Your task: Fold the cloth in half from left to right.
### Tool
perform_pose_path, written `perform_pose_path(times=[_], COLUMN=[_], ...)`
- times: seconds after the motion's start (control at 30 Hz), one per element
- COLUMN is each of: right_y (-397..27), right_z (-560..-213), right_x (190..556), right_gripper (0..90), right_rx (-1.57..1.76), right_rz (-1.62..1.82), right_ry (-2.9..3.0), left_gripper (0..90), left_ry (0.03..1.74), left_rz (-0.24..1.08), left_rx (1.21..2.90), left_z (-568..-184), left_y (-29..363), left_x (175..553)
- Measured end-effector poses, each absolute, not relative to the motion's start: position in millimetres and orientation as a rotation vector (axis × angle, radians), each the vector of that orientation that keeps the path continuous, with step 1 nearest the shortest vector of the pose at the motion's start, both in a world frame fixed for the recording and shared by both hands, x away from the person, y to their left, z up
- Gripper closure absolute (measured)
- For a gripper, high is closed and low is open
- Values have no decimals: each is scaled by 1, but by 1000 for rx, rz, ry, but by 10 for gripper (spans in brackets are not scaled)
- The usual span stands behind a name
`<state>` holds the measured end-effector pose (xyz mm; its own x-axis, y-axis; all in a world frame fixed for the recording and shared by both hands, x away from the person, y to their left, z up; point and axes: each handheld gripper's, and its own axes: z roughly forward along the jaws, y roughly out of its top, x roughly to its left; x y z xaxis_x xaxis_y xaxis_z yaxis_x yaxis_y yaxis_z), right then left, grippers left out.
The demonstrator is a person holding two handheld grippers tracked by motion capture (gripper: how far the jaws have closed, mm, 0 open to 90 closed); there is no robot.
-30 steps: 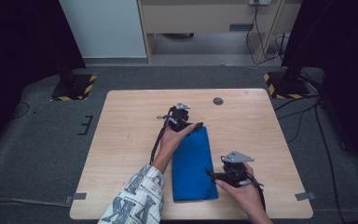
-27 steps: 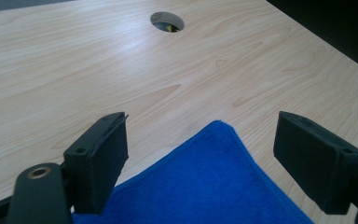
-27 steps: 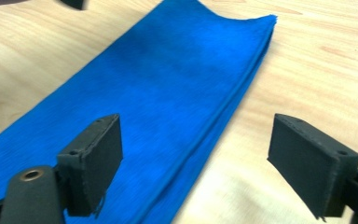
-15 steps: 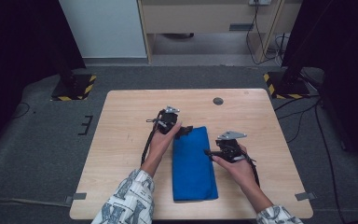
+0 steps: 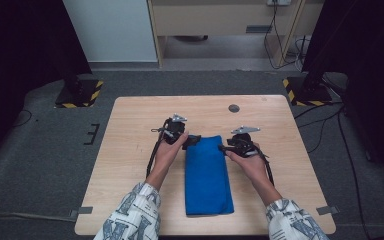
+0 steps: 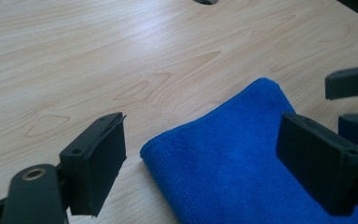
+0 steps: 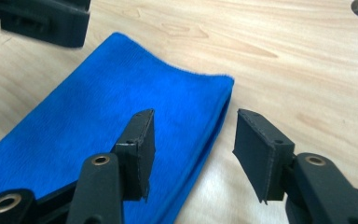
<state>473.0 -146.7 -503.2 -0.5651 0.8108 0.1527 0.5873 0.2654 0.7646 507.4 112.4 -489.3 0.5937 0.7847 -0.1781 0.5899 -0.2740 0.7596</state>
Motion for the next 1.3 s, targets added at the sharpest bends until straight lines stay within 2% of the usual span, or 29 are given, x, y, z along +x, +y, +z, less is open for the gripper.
perform_pose_path(times=[0.27,0.5,0.6,0.8,1.3], right_y=[-142,-141,-142,-135,-128], right_z=[-499,-502,-505,-511,-531], right_x=[491,499,503,512,520], right_gripper=[443,334,262,333,414], right_rx=[1292,1310,1316,1293,1284], right_rz=[1195,1195,1231,1210,1095], right_ry=[2261,2266,2272,2315,2352], left_gripper=[162,163,166,162,137], left_ry=[1087,1116,1131,1142,1205], left_rz=[310,333,336,323,283], left_rx=[1997,2003,2009,2009,2006], left_z=[-497,-499,-501,-506,-522], left_y=[115,118,120,123,131], left_x=[507,507,505,505,508])
